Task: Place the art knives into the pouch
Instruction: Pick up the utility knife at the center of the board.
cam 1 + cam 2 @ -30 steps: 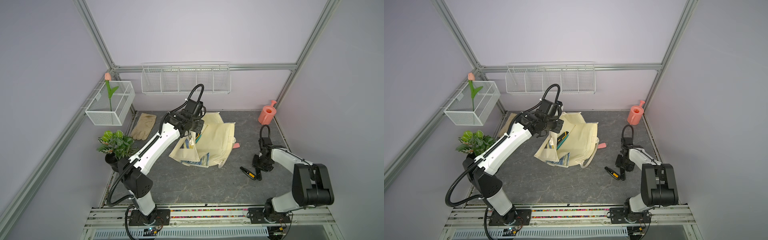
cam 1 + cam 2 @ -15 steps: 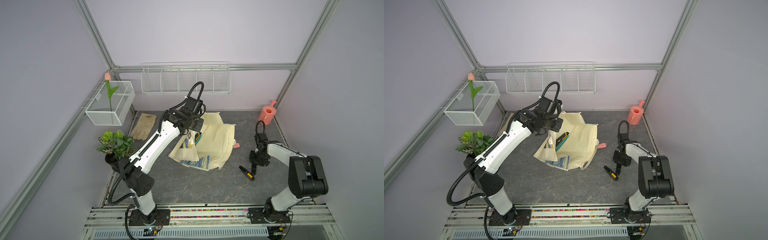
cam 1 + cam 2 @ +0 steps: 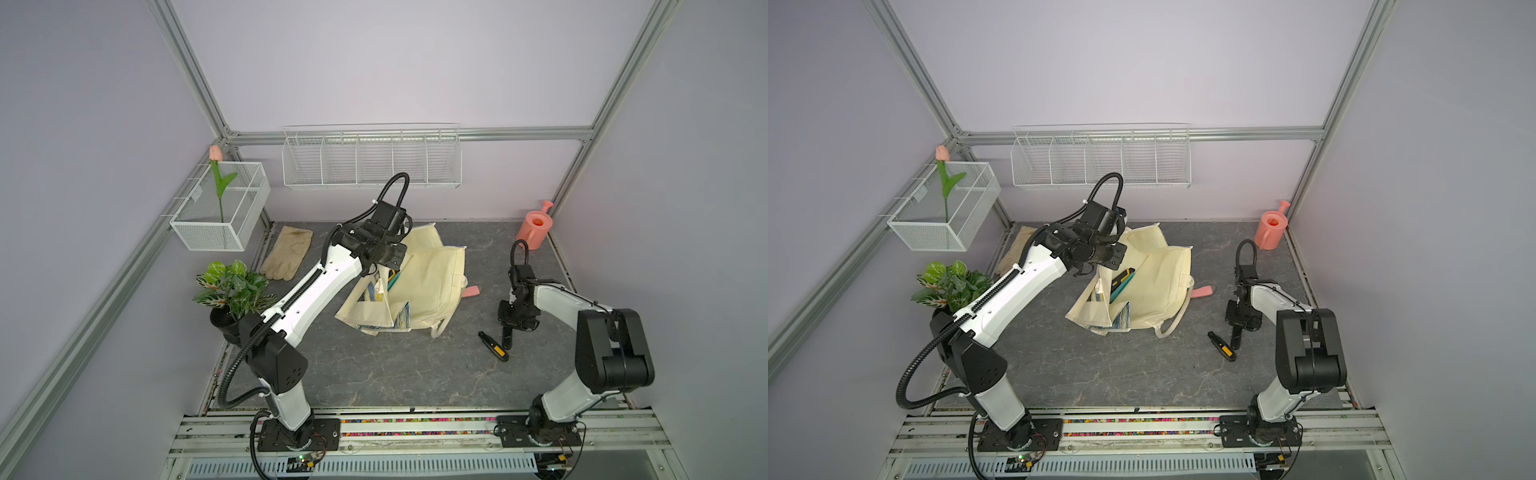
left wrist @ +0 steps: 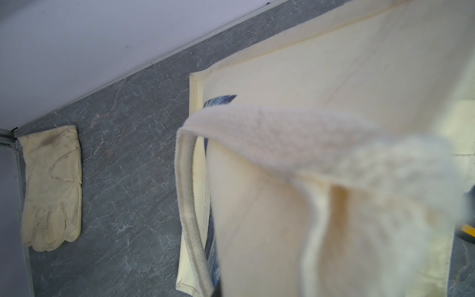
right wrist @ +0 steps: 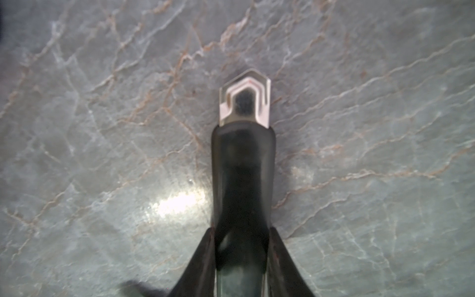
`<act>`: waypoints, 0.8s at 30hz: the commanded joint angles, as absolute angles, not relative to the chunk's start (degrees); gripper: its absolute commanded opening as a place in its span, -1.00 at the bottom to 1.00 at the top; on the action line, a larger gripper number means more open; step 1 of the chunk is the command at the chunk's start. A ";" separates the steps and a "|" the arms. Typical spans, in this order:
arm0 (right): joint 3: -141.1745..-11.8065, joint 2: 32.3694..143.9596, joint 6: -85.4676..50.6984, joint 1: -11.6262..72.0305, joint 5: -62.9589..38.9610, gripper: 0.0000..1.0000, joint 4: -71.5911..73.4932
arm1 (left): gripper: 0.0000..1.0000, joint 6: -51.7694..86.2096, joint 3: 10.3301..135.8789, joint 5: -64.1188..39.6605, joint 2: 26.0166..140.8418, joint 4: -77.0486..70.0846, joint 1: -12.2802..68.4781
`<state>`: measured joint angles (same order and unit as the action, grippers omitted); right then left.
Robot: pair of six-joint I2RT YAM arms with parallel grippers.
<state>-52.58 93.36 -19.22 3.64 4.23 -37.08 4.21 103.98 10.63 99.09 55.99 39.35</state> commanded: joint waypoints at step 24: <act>-85.62 84.96 -26.88 27.30 0.65 -0.50 -50.27 | -1.00 5.17 100.37 9.99 96.83 52.03 37.79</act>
<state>-82.28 84.68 -24.91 24.97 0.03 -48.03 4.49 100.86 10.20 97.12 53.39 38.24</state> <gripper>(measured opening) 0.304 0.049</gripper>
